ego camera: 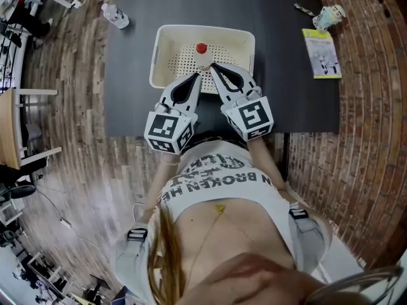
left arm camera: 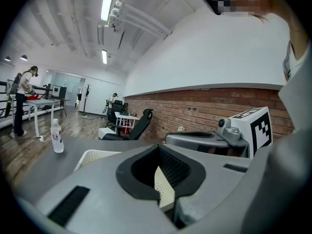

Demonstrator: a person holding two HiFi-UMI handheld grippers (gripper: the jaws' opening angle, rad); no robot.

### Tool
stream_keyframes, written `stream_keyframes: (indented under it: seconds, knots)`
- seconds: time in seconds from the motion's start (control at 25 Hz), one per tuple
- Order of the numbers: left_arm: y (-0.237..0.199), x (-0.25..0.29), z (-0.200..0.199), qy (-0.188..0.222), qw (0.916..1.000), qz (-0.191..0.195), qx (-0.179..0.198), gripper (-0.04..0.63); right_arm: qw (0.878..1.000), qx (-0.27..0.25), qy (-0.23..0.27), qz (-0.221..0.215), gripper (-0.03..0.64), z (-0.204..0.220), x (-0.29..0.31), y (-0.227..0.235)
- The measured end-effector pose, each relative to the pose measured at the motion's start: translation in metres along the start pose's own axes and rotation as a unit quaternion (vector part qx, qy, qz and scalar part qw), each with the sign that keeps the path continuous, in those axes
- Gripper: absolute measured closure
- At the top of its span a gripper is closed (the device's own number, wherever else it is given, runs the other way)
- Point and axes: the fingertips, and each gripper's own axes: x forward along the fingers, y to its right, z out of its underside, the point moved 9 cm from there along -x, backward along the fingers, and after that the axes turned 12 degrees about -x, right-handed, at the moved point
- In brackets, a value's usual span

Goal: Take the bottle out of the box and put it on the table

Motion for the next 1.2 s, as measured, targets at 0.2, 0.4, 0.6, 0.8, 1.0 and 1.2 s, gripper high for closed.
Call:
stream_keyframes:
  seconds: [0.2, 0.4, 0.6, 0.8, 1.0, 1.2]
  knots:
    - [-0.017, -0.002, -0.006, -0.004, 0.9999, 0.010, 0.000, 0.592, 1.000, -0.006, -0.010, 0.013, 0.607, 0.000, 0.014, -0.003]
    - [-0.028, -0.003, -0.010, -0.007, 0.9998, 0.018, -0.003, 0.592, 1.000, -0.008, -0.016, 0.019, 0.607, -0.001, 0.026, -0.006]
    - [-0.035, -0.002, -0.011, -0.008, 0.9998, 0.019, -0.006, 0.592, 0.999, -0.005, -0.027, 0.017, 0.607, 0.001, 0.035, -0.007]
    - [-0.044, -0.005, -0.012, -0.010, 0.9998, 0.014, -0.011, 0.592, 0.999, -0.007, -0.035, 0.017, 0.607, 0.006, 0.045, -0.006]
    - [-0.053, -0.007, -0.009, -0.014, 0.9997, 0.006, -0.018, 0.592, 0.999, -0.006, -0.047, 0.016, 0.607, 0.016, 0.055, -0.005]
    - [-0.062, -0.010, -0.010, -0.015, 0.9996, 0.000, -0.023, 0.592, 0.997, -0.007, -0.064, 0.036, 0.606, 0.027, 0.065, -0.003]
